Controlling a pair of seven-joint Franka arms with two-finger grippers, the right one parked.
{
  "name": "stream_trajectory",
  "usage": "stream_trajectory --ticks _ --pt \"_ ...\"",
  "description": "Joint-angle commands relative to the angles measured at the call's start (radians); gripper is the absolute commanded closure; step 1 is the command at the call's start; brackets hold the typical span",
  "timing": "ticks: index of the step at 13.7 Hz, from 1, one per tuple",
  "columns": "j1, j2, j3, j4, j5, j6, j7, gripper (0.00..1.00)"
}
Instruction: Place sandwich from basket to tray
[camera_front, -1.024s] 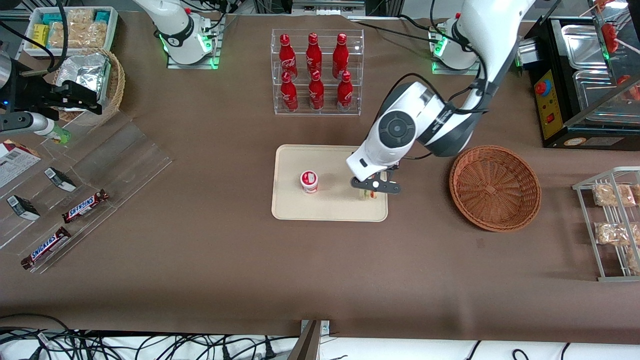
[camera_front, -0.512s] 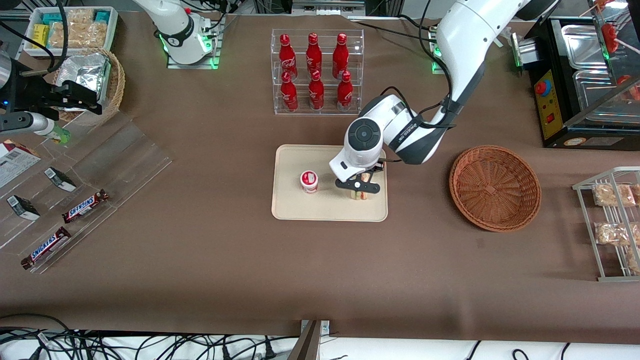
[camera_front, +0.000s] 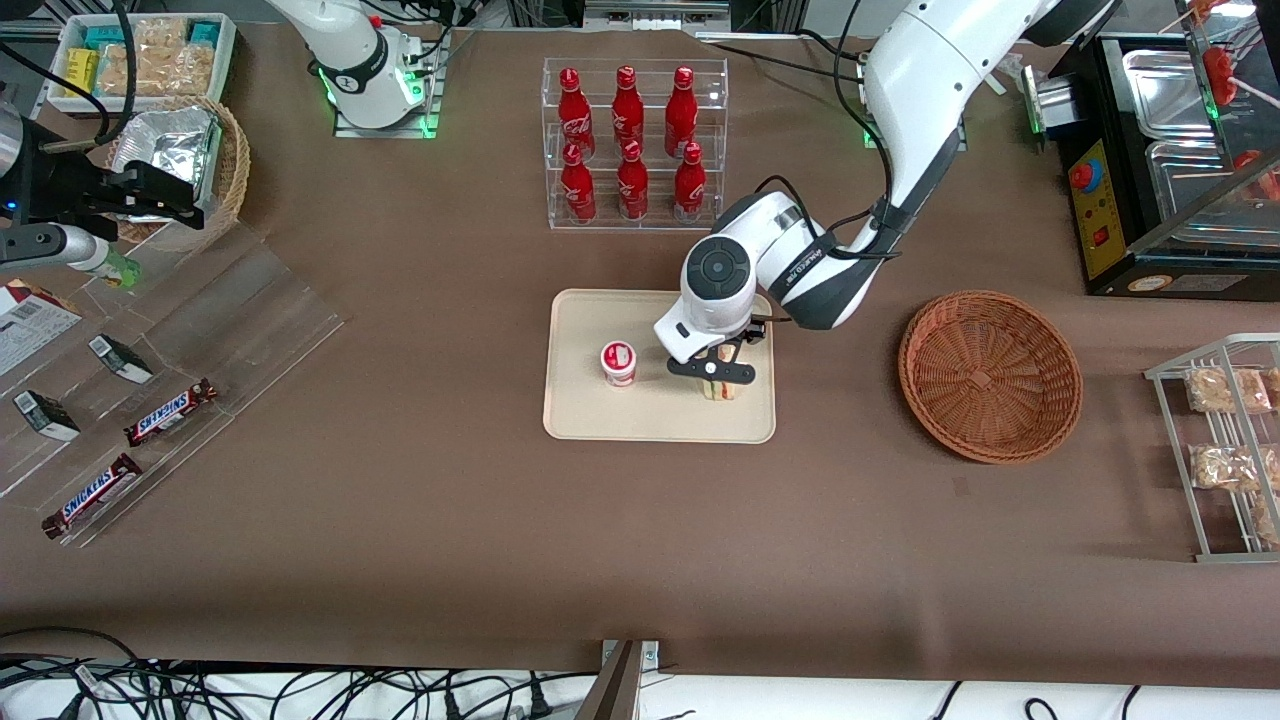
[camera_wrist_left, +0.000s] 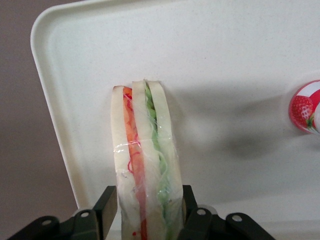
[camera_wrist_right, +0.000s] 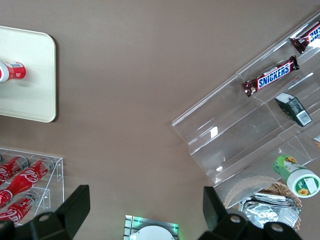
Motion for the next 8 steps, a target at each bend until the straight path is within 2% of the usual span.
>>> stream_trajectory --ticks 1,4,8 --pt "0.001 -0.017 0.002 -0.007 0.025 -0.002 -0.034 0.0" --pt "0.033 -0.079 0.005 0.019 0.012 -0.046 -0.063 0.0" --pt "0.131 -0.241 0.004 0.027 0.008 -0.116 -0.125 0.0"
